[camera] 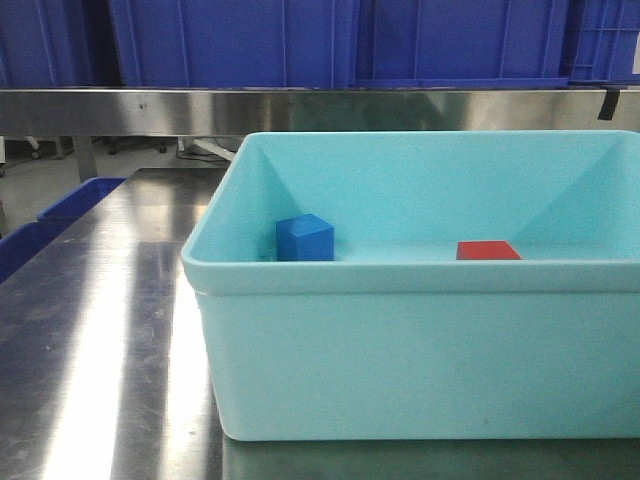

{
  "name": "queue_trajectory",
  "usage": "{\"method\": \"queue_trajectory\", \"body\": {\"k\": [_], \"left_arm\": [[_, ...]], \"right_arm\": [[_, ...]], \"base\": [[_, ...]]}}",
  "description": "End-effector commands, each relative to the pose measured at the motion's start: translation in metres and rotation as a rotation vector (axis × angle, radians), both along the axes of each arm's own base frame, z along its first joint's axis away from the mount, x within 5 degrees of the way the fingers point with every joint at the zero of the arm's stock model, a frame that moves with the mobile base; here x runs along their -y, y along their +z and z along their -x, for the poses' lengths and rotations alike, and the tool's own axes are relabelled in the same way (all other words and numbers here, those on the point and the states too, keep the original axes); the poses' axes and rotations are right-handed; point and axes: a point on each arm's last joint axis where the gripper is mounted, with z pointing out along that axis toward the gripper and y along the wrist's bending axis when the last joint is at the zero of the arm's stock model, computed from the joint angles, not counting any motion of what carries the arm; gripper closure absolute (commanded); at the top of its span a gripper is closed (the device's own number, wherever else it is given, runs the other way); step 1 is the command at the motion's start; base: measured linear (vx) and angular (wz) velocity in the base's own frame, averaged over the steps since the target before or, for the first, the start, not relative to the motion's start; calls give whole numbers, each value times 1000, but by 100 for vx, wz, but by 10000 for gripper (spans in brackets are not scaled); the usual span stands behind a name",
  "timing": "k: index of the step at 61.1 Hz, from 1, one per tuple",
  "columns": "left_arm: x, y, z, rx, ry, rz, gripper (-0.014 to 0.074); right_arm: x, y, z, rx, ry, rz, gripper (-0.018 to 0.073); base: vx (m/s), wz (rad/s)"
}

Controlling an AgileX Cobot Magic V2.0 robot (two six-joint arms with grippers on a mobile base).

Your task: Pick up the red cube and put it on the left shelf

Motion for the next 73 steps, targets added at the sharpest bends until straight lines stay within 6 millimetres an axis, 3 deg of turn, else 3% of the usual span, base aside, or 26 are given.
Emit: {"method": "queue_trajectory", "body": {"k": [1, 73], "left_arm": [[0, 0, -1, 61, -4, 5, 491], [0, 0, -1, 61, -4, 5, 491]], "right_arm": [[0, 17, 4, 122, -2, 26, 503], [-1, 20, 4, 162, 0, 28, 503]], "base": [[0, 0], [0, 0]]}}
